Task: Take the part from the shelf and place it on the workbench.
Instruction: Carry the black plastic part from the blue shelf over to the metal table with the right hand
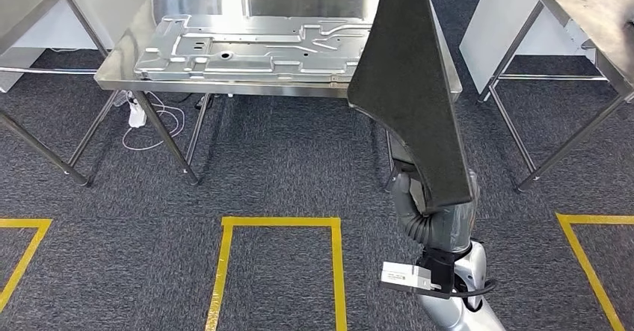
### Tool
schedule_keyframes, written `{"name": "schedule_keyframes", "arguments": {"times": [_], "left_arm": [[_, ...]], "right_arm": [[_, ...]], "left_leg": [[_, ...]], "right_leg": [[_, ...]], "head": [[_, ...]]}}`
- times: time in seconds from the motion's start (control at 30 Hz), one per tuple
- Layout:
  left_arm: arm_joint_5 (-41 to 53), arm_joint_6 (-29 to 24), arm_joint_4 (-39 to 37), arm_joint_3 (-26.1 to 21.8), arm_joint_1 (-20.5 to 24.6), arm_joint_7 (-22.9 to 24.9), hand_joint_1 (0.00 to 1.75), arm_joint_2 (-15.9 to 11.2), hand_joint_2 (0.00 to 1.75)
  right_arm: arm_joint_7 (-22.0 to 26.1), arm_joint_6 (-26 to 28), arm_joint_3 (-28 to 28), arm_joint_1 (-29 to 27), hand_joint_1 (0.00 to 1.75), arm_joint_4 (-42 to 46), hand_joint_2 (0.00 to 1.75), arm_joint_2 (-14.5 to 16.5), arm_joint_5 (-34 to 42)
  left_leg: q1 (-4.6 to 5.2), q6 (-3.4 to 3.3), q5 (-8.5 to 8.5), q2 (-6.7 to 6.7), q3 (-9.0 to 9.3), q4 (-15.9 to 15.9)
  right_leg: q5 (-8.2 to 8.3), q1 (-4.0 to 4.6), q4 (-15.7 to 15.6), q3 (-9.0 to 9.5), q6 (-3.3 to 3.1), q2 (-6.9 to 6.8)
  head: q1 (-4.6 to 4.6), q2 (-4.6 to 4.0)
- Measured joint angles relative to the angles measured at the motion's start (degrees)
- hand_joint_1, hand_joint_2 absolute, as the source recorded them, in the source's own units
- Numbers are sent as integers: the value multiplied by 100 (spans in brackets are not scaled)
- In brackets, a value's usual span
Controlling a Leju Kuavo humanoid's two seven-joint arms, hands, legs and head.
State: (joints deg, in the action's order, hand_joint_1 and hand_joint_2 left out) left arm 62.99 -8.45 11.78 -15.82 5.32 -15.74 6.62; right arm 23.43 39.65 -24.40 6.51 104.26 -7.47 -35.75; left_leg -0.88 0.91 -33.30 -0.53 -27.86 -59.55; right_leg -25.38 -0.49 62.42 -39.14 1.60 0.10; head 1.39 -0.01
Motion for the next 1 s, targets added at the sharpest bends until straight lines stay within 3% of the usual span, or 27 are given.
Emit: {"name": "schedule_keyframes", "arguments": {"times": [0.1, 0.17, 0.23, 0.3, 0.33, 0.37, 0.4, 0.47, 0.53, 0.63, 0.7, 0.83, 0.87, 0.9, 0.97, 1.0], "left_arm": [[0, 1, -1, 0, -6, -1, 0, -3, 175], [0, 2, 3, 0, 0, 0, 0, -5, 175], [-7, -4, 7, -2, 24, -12, 0, -6, 175], [-18, -12, 9, -4, 75, -28, 0, -7, 175], [-22, -14, 9, -6, 98, -32, 0, -8, 175], [-24, -14, 9, -7, 108, -34, 0, -8, 175], [-26, -14, 9, -8, 107, -36, 0, -9, 175], [-37, -17, 8, -9, 77, -46, 0, -20, 175], [-59, -25, 4, -11, 47, -74, 0, -34, 175], [-78, -34, 4, -15, 26, -120, 0, -49, 175], [-79, -27, 5, -15, 17, -134, 0, -54, 175], [-83, -9, 5, -15, 4, -164, 0, -54, 175], [-87, -10, 5, -15, -2, -172, 0, -54, 175], [-90, -10, 5, -15, -9, -178, 0, -54, 175], [-94, -10, 4, -15, -29, -184, 0, -55, 175], [-96, -9, 3, -16, -39, -187, 0, -68, 175]], "right_arm": [[-8, 0, 3, -11, 168, 1, 175, 10, -10], [-10, 0, 5, -7, 168, 11, 175, 28, -17], [-7, 0, 4, -3, 168, 18, 175, 49, -26], [-8, 0, 3, -7, 168, 17, 175, 57, -40], [-9, -1, 3, -12, 168, 17, 175, 61, -52], [-10, -1, 3, -15, 168, 17, 175, 66, -65], [-9, -1, 3, -18, 168, 17, 175, 75, -81], [-8, -1, 3, -24, 168, 17, 175, 102, -122], [-9, -2, 2, -34, 168, 17, 175, 129, -168], [-19, -1, -8, -66, 168, 19, 175, 170, -253], [-24, 0, -21, -61, 168, 20, 175, 208, -320], [-43, 0, -69, -57, 168, 17, 175, 267, -433], [-51, 0, -75, -66, 168, 16, 175, 276, -459], [-57, 0, -80, -72, 168, 16, 175, 286, -484], [-65, 0, -83, -89, 168, 15, 175, 299, -527], [-66, 0, -81, -103, 168, 14, 175, 304, -540]], "left_leg": [[21, 106, -56, 13, 82, 5], [29, 144, -17, 19, -4, -283], [31, 163, -108, 20, -369, -925], [45, 162, -389, 20, -811, -1526], [55, 157, -464, 21, -954, -1657], [67, 144, -405, 21, -1002, -1594], [80, 126, -209, 21, -971, -1358], [117, 66, 352, 28, -830, -665], [159, -1, 559, 50, -761, -227], [159, -97, 552, 62, -693, -105], [116, -142, 534, 57, -591, -51], [57, -165, 448, 48, -501, -21], [42, -153, 411, 39, -462, -21], [24, -131, 366, 29, -405, -21], [-11, -64, 256, 17, -265, -19], [-21, -22, 204, 13, -208, -24]], "right_leg": [[-46, 23, -89, 84, -113, -2], [-101, 0, -117, 196, -191, 13], [-175, -13, -141, 310, -254, 14], [-259, -3, -144, 400, -285, 15], [-306, 5, -144, 457, -291, 20], [-354, 12, -144, 523, -291, 28], [-401, 18, -144, 595, -285, 36], [-491, 24, -153, 720, -264, 42], [-548, 28, -172, 773, -227, 36], [-571, 35, -127, 819, -152, 24], [-654, 34, 114, 731, -107, 23], [-1056, -11, 1256, -76, -43, 22], [-1015, -26, 1310, -197, -26, 22], [-860, -41, 1173, -221, -7, 21], [-316, -73, 492, -62, 37, 11], [-152, -74, 175, 1, 48, 0]], "head": [[-28, 1], [-73, 1], [-155, 1], [-225, 1], [-246, 1], [-267, 1], [-288, 1], [-324, 1], [-340, 1], [-348, 1], [-318, 1], [-193, 1], [-158, 1], [-125, 1], [-66, 1], [-42, 1]]}}
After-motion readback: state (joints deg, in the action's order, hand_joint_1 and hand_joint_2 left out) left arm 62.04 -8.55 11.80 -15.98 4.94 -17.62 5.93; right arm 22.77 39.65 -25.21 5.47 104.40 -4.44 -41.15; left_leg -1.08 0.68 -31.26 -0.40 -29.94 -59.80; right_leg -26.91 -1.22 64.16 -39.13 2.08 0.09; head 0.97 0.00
